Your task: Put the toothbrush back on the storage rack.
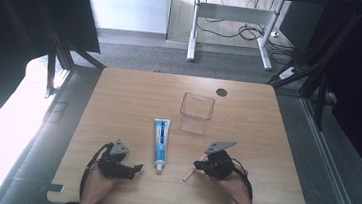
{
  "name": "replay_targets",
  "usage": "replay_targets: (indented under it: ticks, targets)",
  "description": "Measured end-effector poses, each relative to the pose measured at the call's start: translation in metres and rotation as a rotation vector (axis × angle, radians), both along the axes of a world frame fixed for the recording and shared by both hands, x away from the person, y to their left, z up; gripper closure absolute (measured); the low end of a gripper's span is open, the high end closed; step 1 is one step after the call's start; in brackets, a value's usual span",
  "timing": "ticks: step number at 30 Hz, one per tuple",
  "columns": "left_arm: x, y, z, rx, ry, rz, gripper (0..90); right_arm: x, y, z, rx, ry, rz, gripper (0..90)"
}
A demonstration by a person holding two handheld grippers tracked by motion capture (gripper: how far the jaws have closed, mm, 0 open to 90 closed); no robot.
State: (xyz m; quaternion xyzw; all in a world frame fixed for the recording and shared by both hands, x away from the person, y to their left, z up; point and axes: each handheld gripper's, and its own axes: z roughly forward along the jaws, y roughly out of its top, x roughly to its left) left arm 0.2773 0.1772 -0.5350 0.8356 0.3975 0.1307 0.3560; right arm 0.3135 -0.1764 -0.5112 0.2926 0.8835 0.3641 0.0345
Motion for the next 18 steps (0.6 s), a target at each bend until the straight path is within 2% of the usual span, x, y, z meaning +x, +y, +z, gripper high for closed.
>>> replay_targets:
  ticks: [8, 18]
  targets:
    - [0.0, -0.001, 0.0, 0.004, -0.001, -0.001, 14.5, 0.003, 0.018, -0.003, -0.036, -0.015, 0.019, 90.0]
    - [0.0, -0.001, 0.0, 0.008, 0.001, -0.005, 14.5, 0.003, 0.025, -0.01, -0.068, 0.0, 0.03, 90.0]
